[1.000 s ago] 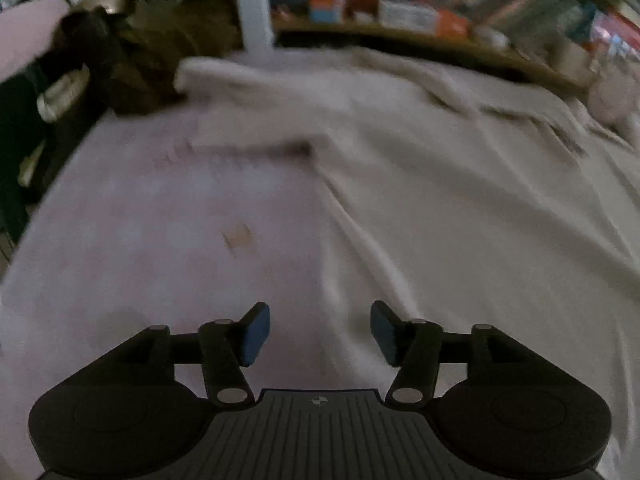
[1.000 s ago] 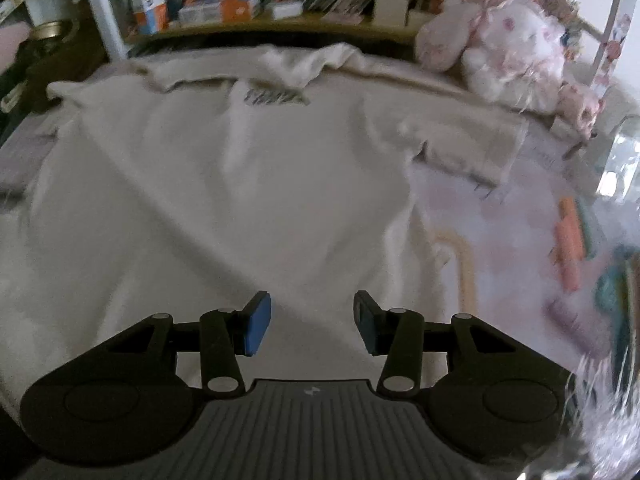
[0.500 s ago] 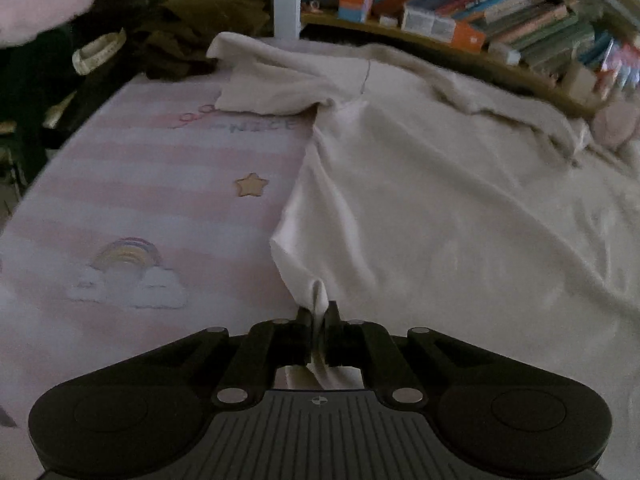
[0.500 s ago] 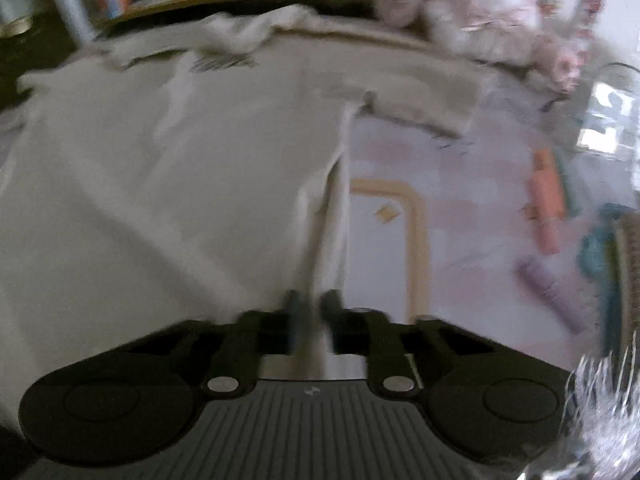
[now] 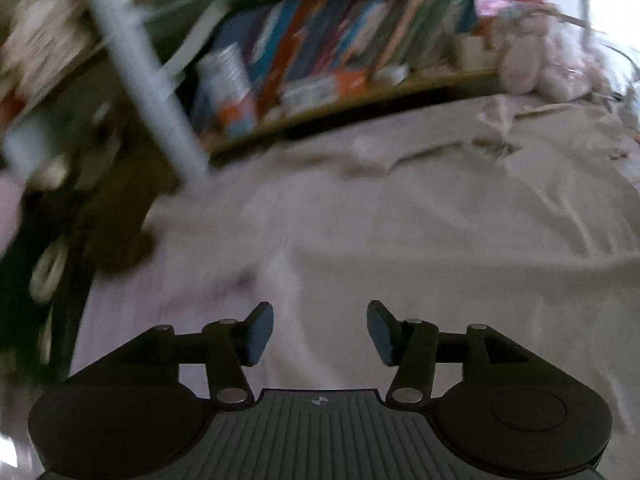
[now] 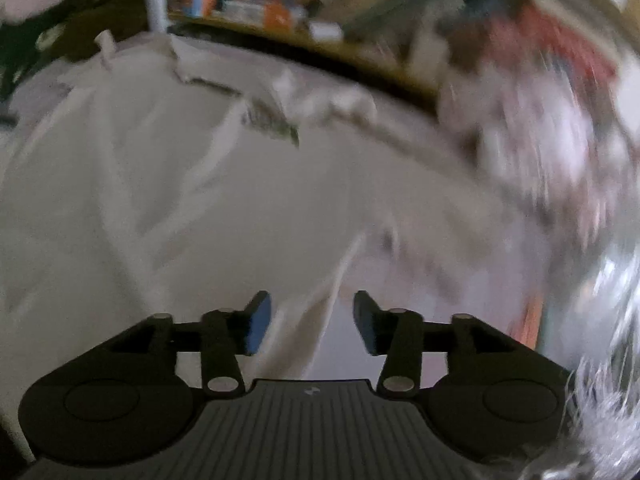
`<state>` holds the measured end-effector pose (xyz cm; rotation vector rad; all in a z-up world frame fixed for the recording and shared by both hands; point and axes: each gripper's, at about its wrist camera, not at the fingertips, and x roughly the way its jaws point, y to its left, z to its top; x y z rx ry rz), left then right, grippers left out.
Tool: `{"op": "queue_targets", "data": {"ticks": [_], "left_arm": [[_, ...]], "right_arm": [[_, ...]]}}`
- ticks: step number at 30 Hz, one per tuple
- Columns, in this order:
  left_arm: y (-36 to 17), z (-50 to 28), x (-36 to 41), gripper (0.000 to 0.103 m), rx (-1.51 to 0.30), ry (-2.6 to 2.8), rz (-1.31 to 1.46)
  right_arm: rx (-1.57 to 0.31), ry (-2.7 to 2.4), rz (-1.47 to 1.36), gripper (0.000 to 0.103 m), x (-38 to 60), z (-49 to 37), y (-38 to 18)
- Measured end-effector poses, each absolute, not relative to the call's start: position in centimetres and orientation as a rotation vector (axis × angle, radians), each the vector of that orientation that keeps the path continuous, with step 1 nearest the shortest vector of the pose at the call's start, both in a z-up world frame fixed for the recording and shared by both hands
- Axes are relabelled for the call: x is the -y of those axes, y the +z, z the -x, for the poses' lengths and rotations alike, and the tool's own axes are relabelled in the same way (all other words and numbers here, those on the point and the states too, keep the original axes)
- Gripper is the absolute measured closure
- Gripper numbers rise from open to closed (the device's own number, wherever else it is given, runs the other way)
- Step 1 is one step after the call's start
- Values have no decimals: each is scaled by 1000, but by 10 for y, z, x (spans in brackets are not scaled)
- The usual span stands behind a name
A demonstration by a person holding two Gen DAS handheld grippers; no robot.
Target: Fold clothes
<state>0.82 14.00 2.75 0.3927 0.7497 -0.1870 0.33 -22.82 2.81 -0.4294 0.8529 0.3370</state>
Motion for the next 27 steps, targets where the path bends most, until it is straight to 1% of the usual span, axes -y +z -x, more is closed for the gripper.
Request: {"op": "queue_targets", "data": {"ticks": [1,4,7,14,16,18,20,21,22,23,25,26,27], "left_arm": [[25,-22,-131,51,-726,-205,-419],[15,-64,-113,51,-677,-234,-470],[9,-111,-102,51,-667,-251,-514],[-11,-171,-81,51,-691,-383,-760],[-15,-186,-75,51,-719,-439,-812],[-18,-211,-69,49,-747,-459,-856],[-8,-243,-70,49,-740,-352,-787],[2,-259,-75,49,-711,-255,-708],[14,-272,-84,50,-686,-153,-600],[25,-279,-98,50,-676,-98,-485],[42,-288,-127,50,-669,-57,-274],[44,-287,-135,50,-669,-61,-251],[42,-283,-139,50,-672,-82,-286]], "right_arm": [[-806,359,494,55,220,-14,25],[-685,415,671,55,195,-53,11],[-654,456,772,54,178,-91,-3],[-636,553,950,54,148,-151,-26],[-654,593,964,53,142,-167,-25],[-709,612,952,52,136,-195,-22],[-734,544,881,53,133,-230,-11],[-711,434,807,56,136,-250,-1],[-694,313,705,59,143,-267,10],[-679,193,597,60,153,-283,22],[-693,182,437,60,176,-294,37],[-703,200,435,59,184,-293,38],[-714,221,457,58,191,-291,37]]}}
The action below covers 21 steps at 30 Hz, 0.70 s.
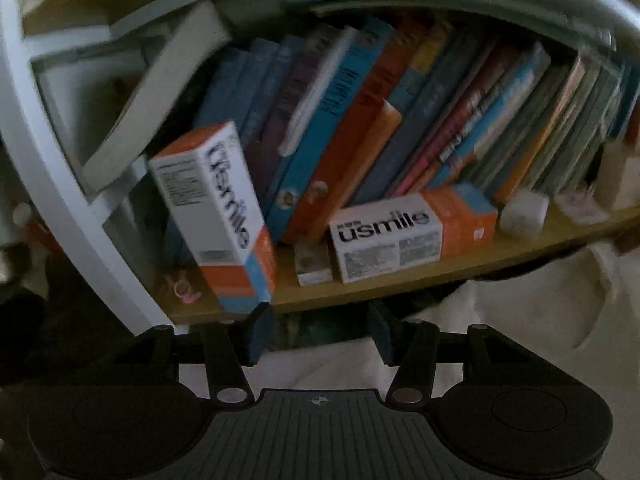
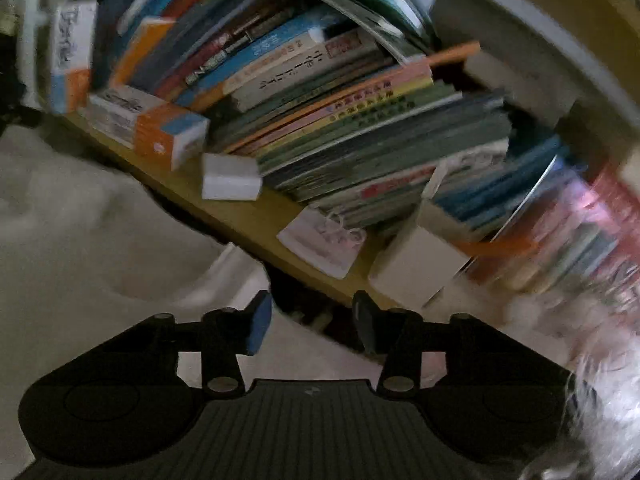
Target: Fold clothes
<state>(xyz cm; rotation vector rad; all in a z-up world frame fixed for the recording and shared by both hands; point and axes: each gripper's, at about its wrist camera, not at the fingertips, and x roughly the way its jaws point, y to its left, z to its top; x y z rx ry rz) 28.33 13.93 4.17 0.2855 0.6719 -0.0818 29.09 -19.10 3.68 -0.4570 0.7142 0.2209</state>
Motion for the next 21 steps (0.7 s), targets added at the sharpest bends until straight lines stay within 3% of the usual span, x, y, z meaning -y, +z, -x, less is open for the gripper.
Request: {"op": "queue_targets", "data": {"ticks": [6,12,14,16,21], "left_arm": [[-2,-262,-145,50,-755,-170,-543],[-31,-259,-159,50,-819,-122,-496],[-29,-260,-166,49,-837,-104,-427],[-27,-261,-175,49,-867,-89,-339],[-28,-253,-194,49,-887,-69,-210]], "right_arm": [[-849,205,491,62,241,-278,10],[-922,157,290,67,269,-280,-6],[-939,138,254,72,269,-282,-10],[-963,140,172,93,270,-280,-9],[-975,12,157,100,268,-268,-10]]}}
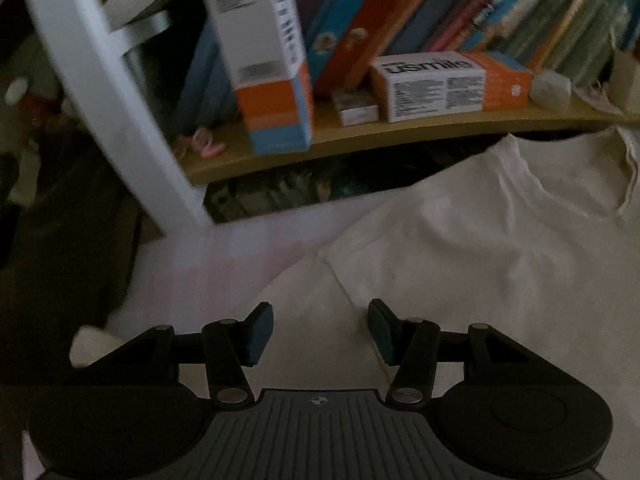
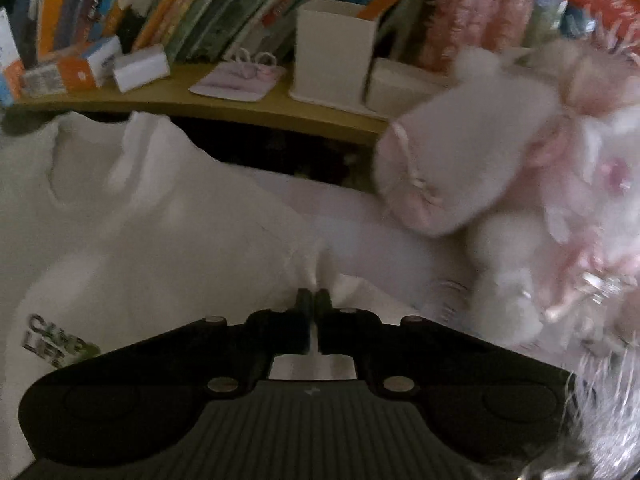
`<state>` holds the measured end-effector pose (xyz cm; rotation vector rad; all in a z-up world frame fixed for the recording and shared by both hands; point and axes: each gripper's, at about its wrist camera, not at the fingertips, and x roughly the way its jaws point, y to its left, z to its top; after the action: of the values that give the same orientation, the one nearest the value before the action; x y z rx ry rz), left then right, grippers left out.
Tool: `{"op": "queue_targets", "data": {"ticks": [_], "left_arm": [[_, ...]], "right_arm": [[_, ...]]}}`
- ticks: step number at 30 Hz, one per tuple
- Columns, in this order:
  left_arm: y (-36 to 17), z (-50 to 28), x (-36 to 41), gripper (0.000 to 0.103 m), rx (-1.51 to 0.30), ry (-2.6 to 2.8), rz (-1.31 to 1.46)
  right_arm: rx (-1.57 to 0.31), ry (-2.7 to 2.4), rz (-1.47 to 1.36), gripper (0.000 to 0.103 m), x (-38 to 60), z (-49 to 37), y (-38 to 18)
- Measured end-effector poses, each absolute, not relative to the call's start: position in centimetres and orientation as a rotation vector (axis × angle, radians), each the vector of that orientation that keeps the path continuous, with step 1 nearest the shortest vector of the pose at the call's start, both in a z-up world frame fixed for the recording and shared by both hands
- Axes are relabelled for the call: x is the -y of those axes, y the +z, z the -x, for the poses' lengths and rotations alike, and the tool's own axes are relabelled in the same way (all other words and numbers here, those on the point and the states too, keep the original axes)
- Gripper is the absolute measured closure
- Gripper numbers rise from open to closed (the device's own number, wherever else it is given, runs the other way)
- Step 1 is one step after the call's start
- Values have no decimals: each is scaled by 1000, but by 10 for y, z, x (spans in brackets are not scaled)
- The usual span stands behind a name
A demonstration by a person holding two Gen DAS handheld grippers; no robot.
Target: Fold clothes
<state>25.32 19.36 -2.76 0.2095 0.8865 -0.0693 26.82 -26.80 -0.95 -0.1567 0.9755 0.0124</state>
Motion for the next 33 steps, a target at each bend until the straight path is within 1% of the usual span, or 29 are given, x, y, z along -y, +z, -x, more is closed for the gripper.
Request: {"op": "queue_targets", "data": {"ticks": [4,8,10,13,15,17,23,28,31,33], "left_arm": [[-26,-247,-199,48,-888,-75,-187],[-24,-246,-200,48,-872,-82,-208],[-21,-245,-201,49,-852,-76,-224],[-16,-242,-208,49,-818,-84,-226],[-16,-243,-213,49,-828,-70,-225],[-19,-244,-218,49,-847,-58,-221],[-28,-242,-215,50,-853,-82,-188],[-21,-233,-198,50,-787,-118,-184],[-23,-232,-181,50,-790,-175,-234],[-26,-233,-179,47,-798,-165,-237]], "right_arm": [[-932,-178,213,101,270,-259,-17],[-926,-130,138,99,276,-256,-11],[-906,-128,119,91,278,-251,-3],[-866,-89,98,87,276,-231,10],[-850,-48,101,82,268,-212,19],[-843,-8,101,81,259,-192,25],[-868,40,51,69,225,-113,24],[-916,-2,-8,68,204,-56,11],[-941,-32,-32,68,195,-38,3],[-952,-51,-40,68,189,-27,-1]]}}
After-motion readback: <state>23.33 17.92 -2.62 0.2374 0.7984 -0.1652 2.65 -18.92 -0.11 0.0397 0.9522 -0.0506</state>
